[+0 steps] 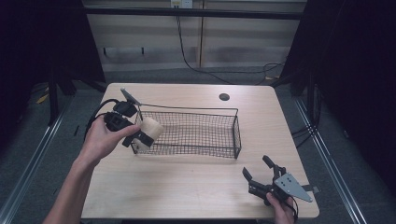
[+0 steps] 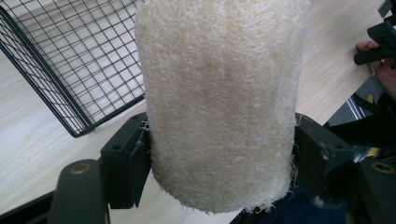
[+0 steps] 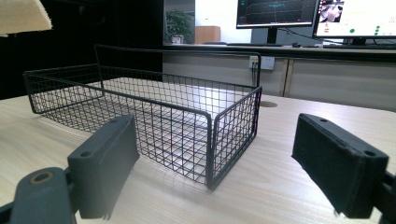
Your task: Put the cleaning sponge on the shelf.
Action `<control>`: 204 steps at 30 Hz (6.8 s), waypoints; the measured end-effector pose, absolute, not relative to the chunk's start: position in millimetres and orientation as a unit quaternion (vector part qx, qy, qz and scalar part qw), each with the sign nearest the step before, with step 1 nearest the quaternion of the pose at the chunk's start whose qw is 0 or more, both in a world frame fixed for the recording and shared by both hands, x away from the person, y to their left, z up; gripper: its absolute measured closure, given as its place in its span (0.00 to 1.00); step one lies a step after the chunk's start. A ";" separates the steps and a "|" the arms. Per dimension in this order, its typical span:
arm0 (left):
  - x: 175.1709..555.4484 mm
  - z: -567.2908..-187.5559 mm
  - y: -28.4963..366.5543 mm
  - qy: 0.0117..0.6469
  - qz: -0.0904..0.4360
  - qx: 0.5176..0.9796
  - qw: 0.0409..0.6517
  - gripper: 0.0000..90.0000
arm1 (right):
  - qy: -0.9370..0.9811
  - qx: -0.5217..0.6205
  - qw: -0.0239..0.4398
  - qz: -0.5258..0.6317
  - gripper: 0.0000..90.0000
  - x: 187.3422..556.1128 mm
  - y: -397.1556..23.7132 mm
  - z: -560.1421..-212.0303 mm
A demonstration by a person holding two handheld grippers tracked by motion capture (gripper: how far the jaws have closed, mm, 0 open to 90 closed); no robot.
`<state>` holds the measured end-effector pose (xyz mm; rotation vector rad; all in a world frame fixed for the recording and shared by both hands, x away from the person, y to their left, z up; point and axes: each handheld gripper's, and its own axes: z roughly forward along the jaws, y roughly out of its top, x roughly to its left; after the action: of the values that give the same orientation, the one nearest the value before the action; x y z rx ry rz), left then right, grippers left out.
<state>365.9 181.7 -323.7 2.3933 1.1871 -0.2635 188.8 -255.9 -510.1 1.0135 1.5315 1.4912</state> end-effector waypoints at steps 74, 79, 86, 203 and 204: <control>427.9 -401.4 152.5 0.587 -0.043 0.796 0.137 0.31 | 0.602 0.394 0.375 0.584 0.15 189.0 -255.6 -510.0; 426.9 -405.2 149.8 0.587 -0.039 0.797 0.137 0.31 | 0.603 0.394 0.375 0.584 0.15 189.0 -255.6 -510.0; 426.7 -413.4 146.4 0.587 -0.047 0.799 0.126 0.31 | 0.603 0.394 0.375 0.584 0.15 188.9 -255.6 -510.0; 364.3 -371.8 216.9 0.442 -0.043 0.837 0.321 0.21 | 0.604 0.394 0.375 0.582 0.15 189.1 -255.2 -509.8; 362.4 -371.7 217.6 0.440 -0.045 0.835 0.327 0.21 | 0.604 0.394 0.375 0.582 0.15 189.1 -255.2 -509.8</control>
<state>362.4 217.6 -371.7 2.1882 1.1523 -0.1189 189.1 -255.2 -509.8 1.0093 1.5462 1.4889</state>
